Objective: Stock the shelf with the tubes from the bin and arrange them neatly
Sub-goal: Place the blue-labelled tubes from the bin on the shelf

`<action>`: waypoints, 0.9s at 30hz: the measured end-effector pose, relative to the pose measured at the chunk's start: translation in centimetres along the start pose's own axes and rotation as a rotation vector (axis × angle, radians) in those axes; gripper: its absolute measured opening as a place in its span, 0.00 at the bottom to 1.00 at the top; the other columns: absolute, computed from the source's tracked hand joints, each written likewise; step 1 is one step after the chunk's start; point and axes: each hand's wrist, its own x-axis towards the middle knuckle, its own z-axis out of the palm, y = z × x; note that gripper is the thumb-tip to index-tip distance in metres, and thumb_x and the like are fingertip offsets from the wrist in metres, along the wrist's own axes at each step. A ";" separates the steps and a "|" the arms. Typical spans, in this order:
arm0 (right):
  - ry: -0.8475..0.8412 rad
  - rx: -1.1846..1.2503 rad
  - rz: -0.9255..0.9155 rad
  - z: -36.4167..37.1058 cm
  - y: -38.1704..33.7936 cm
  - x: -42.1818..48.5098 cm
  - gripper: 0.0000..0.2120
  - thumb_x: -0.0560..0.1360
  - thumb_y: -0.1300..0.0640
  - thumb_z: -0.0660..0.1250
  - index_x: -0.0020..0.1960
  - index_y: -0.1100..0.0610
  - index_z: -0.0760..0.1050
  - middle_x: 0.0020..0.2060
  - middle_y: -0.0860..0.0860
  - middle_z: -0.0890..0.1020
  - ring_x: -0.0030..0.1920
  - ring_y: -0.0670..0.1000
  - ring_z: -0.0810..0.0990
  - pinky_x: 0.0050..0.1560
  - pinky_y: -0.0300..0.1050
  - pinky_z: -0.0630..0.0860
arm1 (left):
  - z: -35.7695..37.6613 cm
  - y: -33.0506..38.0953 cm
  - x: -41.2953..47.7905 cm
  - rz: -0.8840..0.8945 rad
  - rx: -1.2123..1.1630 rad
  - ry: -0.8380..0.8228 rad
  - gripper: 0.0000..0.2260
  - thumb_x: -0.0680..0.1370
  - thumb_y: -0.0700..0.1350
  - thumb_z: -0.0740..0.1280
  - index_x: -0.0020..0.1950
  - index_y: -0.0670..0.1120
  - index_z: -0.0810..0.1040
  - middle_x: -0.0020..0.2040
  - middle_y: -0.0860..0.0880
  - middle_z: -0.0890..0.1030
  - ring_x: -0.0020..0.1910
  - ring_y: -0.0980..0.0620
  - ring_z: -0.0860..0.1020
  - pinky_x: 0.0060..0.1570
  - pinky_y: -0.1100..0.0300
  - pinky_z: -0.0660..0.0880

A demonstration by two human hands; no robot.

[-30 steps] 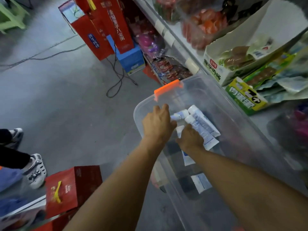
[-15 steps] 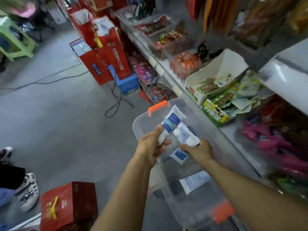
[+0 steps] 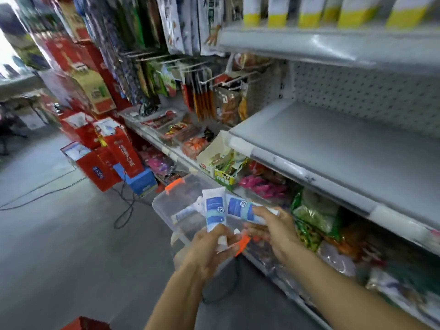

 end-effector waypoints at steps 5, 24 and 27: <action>-0.007 -0.032 -0.071 -5.2 -4.0 -7.4 0.10 0.76 0.55 0.67 0.45 0.62 0.80 0.29 0.60 0.80 0.21 0.51 0.73 0.21 0.36 0.67 | 6.7 -0.3 -4.3 0.185 0.124 -0.117 0.07 0.78 0.33 0.62 0.53 0.39 0.78 0.39 0.44 0.85 0.37 0.49 0.84 0.41 0.54 0.83; -0.069 -0.512 -0.447 -35.2 -17.8 -33.3 0.15 0.74 0.61 0.71 0.60 0.57 0.75 0.49 0.54 0.85 0.42 0.45 0.84 0.36 0.35 0.77 | 31.2 -11.6 -27.8 0.742 0.443 -0.309 0.07 0.78 0.48 0.62 0.51 0.47 0.68 0.41 0.43 0.76 0.33 0.48 0.74 0.29 0.54 0.70; 0.033 -0.524 -0.556 -39.5 -19.9 -37.1 0.16 0.73 0.60 0.72 0.60 0.53 0.75 0.49 0.51 0.85 0.40 0.40 0.82 0.34 0.32 0.74 | 36.0 -13.2 -31.7 0.717 0.345 -0.375 0.03 0.79 0.43 0.54 0.50 0.47 0.66 0.40 0.45 0.72 0.36 0.47 0.72 0.30 0.55 0.67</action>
